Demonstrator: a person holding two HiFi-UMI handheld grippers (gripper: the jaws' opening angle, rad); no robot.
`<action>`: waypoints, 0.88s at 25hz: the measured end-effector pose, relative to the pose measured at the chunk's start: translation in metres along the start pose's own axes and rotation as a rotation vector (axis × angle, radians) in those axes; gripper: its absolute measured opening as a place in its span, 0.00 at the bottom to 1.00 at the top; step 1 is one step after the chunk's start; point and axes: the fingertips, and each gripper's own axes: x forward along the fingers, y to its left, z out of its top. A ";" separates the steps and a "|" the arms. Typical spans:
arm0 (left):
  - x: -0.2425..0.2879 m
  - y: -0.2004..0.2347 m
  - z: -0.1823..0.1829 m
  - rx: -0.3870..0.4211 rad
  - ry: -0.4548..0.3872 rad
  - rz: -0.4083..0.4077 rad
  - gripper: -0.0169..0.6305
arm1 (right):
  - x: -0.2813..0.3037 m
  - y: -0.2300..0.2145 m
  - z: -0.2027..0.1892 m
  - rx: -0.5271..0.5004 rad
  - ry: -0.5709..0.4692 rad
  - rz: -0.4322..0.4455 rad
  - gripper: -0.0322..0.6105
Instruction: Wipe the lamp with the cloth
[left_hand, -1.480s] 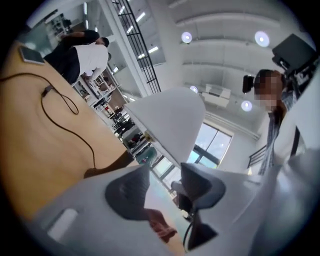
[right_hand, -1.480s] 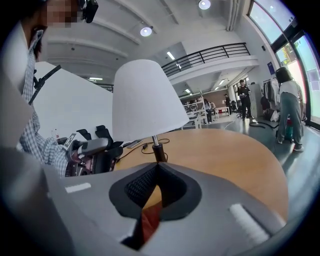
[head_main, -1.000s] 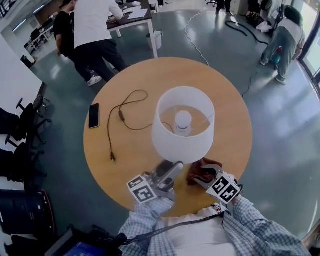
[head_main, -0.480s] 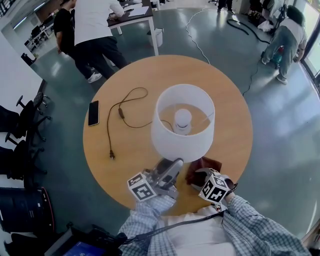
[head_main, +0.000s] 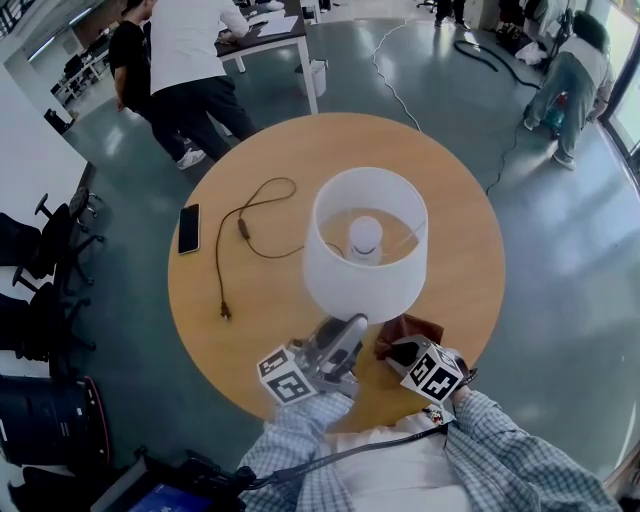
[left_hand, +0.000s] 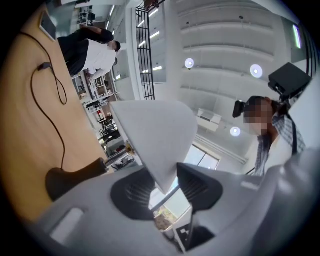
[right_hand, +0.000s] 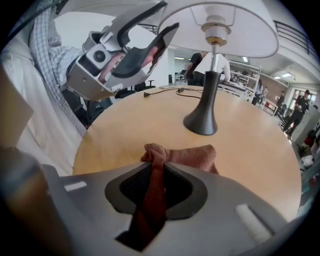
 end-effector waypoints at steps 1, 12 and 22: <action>0.000 0.001 0.000 0.000 0.000 0.000 0.24 | -0.004 -0.004 0.001 0.035 -0.021 -0.007 0.16; 0.000 0.001 -0.003 -0.002 -0.006 0.001 0.23 | -0.119 -0.109 0.036 0.554 -0.510 -0.190 0.16; -0.001 0.005 -0.003 0.009 -0.005 0.014 0.23 | -0.222 -0.174 0.136 0.411 -0.762 -0.125 0.16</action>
